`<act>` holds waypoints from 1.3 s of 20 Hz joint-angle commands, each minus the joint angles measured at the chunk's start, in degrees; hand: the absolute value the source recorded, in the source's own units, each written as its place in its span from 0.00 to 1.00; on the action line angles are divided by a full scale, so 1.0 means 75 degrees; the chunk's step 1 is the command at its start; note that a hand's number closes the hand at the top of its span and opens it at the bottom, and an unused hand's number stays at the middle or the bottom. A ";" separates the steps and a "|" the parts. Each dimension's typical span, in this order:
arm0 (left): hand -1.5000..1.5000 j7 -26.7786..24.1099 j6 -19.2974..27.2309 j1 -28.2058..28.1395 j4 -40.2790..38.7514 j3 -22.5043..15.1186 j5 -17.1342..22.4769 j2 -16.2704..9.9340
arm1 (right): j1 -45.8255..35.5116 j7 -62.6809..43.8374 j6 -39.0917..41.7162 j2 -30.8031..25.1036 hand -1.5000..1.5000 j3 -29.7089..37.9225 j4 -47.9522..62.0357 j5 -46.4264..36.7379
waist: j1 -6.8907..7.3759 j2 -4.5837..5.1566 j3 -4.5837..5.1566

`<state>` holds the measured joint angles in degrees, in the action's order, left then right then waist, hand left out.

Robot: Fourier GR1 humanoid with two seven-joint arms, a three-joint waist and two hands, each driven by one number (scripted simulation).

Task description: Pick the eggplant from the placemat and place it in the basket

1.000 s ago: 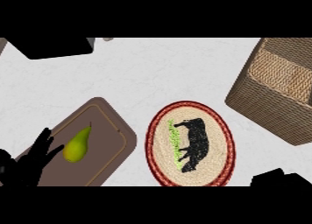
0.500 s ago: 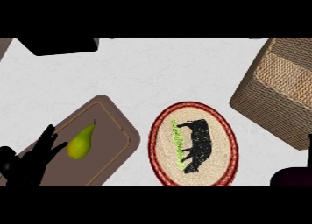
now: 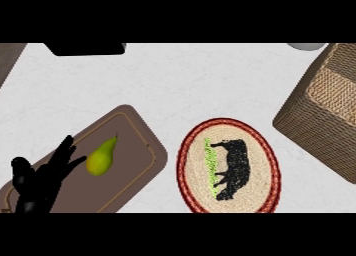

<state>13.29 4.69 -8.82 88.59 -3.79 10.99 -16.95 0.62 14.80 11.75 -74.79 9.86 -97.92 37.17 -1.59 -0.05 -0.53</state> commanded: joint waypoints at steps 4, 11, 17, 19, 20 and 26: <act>0.50 0.0370 0.0007 0.0415 -0.0970 -0.0406 -0.0453 0.0156 | -0.0816 0.0650 0.1576 0.0050 1.00 -0.0127 0.2173 -0.0015 | 0.0494 0.0129 0.0065; 0.50 0.0106 -0.0277 0.0313 -0.1090 -0.0265 -0.0362 0.0057 | -0.1766 0.0378 0.2330 0.0833 1.00 -0.0741 0.3750 0.0106 | 0.0643 0.0130 0.0066; 0.50 0.0403 0.0008 0.0550 -0.1113 -0.0284 -0.0531 0.0281 | -0.2686 0.0991 0.2773 0.1666 1.00 -0.1286 0.4916 -0.1136 | 0.0489 0.0082 0.0062; 0.50 0.0298 0.0067 0.0202 -0.0837 -0.0414 -0.0609 0.0386 | -0.2835 0.1440 0.2923 0.1858 1.00 -0.1293 0.5524 -0.1491 | 0.0506 0.0076 0.0056; 0.50 0.0289 -0.0212 0.0344 -0.1028 -0.0184 -0.0410 0.0162 | -0.3260 0.1363 0.2858 0.1956 1.00 -0.1349 0.5717 -0.1629 | 0.0538 0.0089 0.0059; 0.50 0.0252 -0.0245 0.0550 -0.1221 -0.0229 -0.0352 0.0339 | -0.3462 0.2713 0.1561 0.1704 1.00 -0.1716 0.6675 -0.3723 | 0.0572 0.0141 0.0050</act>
<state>14.02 3.71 -3.27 84.74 -4.60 8.44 -15.32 -23.38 28.57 25.18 -63.06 -0.84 -52.27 16.54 2.94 0.36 -0.69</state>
